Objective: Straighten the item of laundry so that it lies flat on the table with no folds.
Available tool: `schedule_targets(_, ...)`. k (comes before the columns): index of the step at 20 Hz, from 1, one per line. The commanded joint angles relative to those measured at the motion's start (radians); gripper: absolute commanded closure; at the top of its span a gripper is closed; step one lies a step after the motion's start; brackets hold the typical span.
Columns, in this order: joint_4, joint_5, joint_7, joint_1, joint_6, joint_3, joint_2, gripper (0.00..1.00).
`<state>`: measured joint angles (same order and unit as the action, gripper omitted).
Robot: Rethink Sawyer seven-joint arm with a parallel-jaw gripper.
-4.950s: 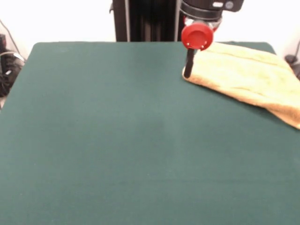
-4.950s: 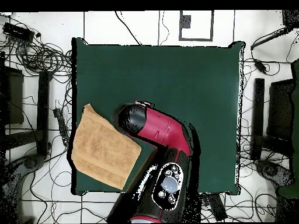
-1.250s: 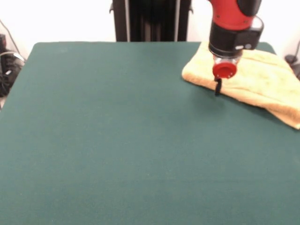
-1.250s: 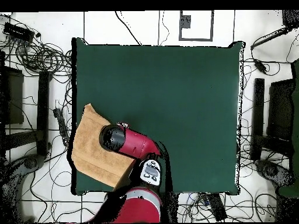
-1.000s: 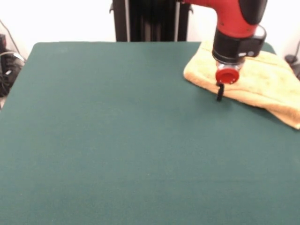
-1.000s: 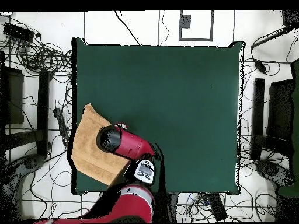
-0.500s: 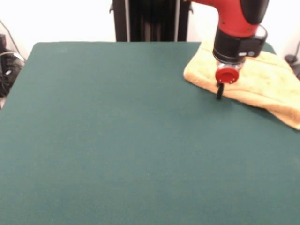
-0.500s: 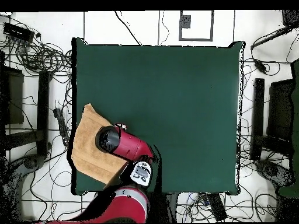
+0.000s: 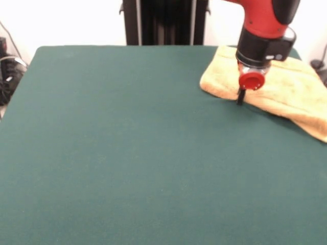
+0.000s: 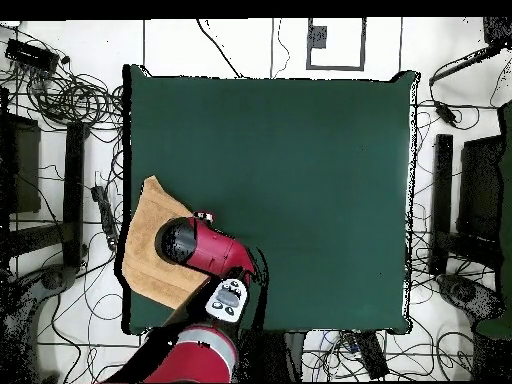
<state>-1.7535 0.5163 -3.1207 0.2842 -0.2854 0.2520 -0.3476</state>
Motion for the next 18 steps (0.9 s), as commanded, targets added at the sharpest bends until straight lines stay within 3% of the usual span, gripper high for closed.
schedule_targets(1,0.054,-0.068,0.001,0.014,-0.084,-0.022,0.079,1.0)
schedule_targets(8,0.125,-0.221,0.129,-0.104,-0.143,0.029,0.056,1.0)
schedule_targets(18,0.124,-0.41,0.188,-0.264,-0.203,-0.001,-0.033,1.0)
